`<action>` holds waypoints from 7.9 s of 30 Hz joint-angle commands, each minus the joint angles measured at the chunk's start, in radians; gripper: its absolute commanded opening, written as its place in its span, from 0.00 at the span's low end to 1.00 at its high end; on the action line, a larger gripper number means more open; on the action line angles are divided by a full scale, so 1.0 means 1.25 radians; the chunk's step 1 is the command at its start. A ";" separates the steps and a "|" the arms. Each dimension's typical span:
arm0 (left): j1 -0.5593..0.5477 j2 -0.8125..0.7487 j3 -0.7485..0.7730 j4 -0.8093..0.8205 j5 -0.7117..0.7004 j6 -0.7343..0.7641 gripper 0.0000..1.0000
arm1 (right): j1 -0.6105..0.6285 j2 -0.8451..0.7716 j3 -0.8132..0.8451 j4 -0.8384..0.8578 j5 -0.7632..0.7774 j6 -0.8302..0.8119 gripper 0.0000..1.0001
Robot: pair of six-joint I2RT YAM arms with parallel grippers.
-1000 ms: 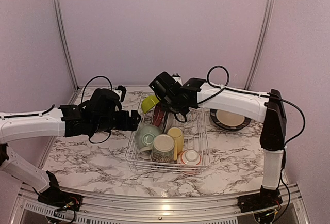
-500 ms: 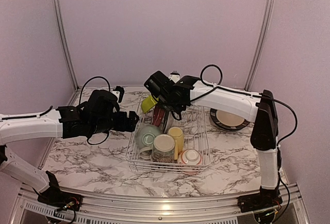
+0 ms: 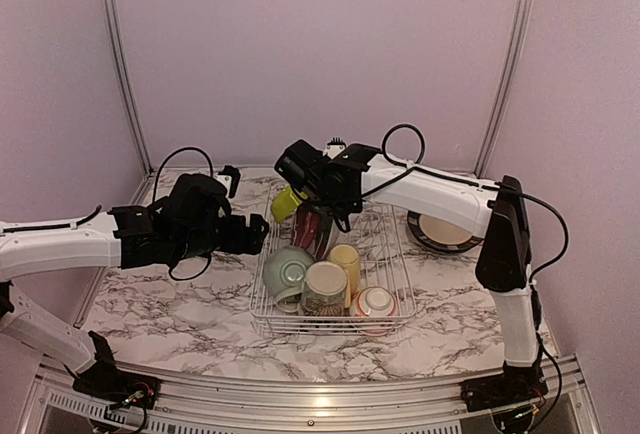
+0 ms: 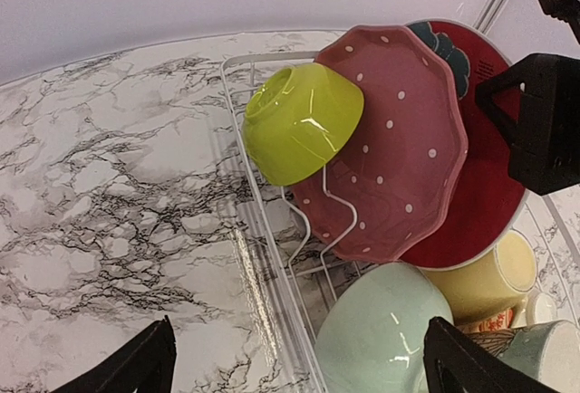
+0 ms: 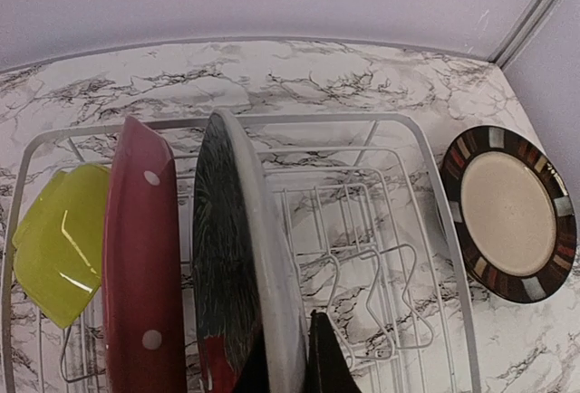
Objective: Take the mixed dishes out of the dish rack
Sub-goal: Grab the plate from the dish rack, then place the plate with another plate, then grab the plate from the dish rack.
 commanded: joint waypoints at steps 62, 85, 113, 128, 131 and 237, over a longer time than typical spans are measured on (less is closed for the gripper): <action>0.023 0.072 0.057 -0.007 0.076 -0.039 0.99 | -0.622 -0.741 -0.733 0.629 -0.839 -0.101 0.00; 0.023 0.050 0.052 -0.032 0.053 -0.045 0.99 | -0.949 -0.565 -0.913 0.897 -1.015 -0.065 0.00; 0.023 0.054 0.053 -0.029 0.056 -0.044 0.99 | -0.957 -0.474 -0.971 0.912 -1.023 -0.132 0.19; 0.023 0.075 0.071 -0.020 0.072 -0.043 0.99 | -0.956 -0.499 -0.951 0.747 -0.909 -0.254 0.76; 0.023 0.078 0.075 -0.018 0.074 -0.043 0.99 | -0.951 -0.506 -0.946 0.705 -0.867 -0.299 0.84; 0.050 0.120 -0.023 0.071 0.121 -0.089 0.98 | 0.002 -0.088 -0.029 0.171 -0.070 -0.031 0.00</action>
